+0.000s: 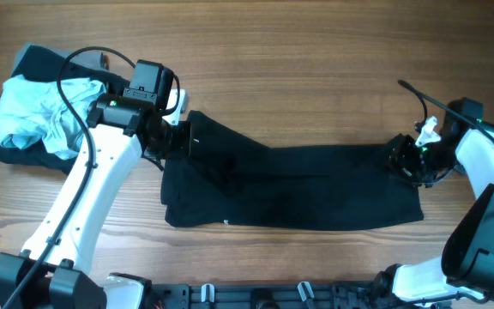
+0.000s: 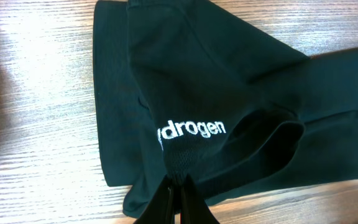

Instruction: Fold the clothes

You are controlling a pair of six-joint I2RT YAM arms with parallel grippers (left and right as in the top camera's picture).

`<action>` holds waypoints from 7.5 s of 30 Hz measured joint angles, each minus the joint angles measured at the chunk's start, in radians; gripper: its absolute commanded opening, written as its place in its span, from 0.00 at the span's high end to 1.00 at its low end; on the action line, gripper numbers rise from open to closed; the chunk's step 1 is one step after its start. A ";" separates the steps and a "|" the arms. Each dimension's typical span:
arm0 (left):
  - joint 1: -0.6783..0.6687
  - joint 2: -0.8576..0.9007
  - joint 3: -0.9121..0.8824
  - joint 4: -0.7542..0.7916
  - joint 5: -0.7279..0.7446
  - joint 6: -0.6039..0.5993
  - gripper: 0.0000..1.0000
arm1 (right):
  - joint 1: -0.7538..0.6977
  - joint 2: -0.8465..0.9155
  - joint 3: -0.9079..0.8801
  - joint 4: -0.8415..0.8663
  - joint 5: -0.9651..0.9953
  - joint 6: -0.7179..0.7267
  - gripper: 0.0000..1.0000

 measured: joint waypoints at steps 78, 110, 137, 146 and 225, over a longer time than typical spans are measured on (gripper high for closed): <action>-0.001 -0.084 -0.071 -0.008 0.035 0.000 0.92 | -0.129 -0.167 -0.028 -0.033 -0.002 0.008 0.32; 0.303 0.169 -0.426 0.558 0.018 -0.065 0.94 | -0.196 -0.118 -0.111 0.046 0.186 0.054 0.16; 0.085 -0.192 -0.327 0.354 0.069 0.008 0.91 | -0.255 -0.310 -0.050 0.013 -0.033 -0.033 0.12; -0.110 -0.007 -0.398 0.445 0.220 0.089 0.96 | -0.255 -0.310 -0.050 0.009 -0.033 -0.033 0.11; 0.237 -0.306 -0.380 0.351 0.152 -0.063 0.69 | 0.668 -0.166 0.062 0.026 0.137 0.237 0.96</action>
